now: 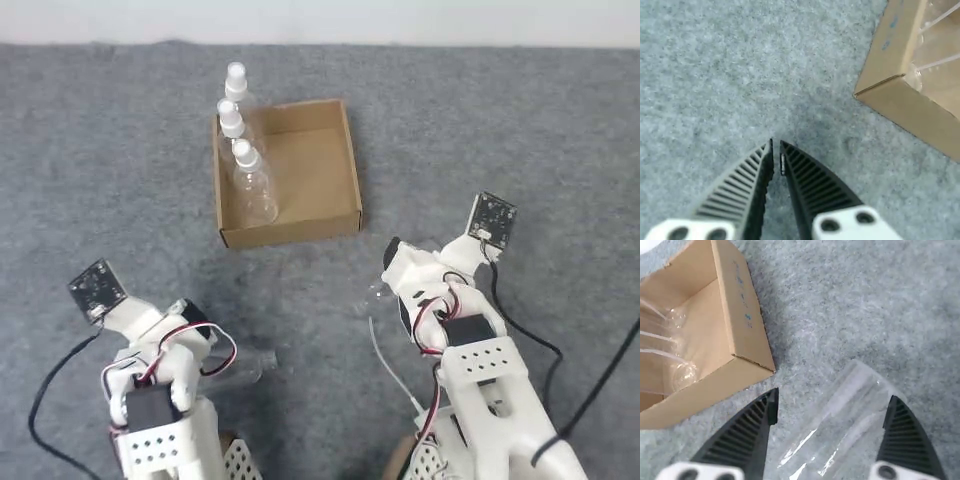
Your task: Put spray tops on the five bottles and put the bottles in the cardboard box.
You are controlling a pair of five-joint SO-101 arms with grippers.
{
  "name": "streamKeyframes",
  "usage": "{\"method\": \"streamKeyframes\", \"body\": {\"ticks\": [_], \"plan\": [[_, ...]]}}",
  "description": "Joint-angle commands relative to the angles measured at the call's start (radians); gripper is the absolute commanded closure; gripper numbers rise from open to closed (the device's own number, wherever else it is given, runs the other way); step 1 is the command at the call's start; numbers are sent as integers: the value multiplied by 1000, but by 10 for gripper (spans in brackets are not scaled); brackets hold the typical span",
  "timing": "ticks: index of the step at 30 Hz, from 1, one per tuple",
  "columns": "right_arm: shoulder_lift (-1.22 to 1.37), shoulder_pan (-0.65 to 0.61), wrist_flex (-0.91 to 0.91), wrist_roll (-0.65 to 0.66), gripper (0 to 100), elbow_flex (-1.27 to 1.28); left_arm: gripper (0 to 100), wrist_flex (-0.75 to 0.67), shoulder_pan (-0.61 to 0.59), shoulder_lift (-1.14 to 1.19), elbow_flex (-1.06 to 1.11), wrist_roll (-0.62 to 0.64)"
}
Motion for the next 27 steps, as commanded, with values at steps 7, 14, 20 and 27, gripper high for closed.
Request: {"method": "streamKeyframes", "body": {"ticks": [7,14,20,27], "plan": [[-38,15,-22,140,726,-43,976,9,3,-15,-8,8],[-44,93,-22,224,724,-35,976,9,23,-18,-8,8],[-38,154,-33,226,724,-37,976,9,184,-17,-8,8],[-36,157,-31,227,724,-37,976,9,216,-17,-8,8]]}}
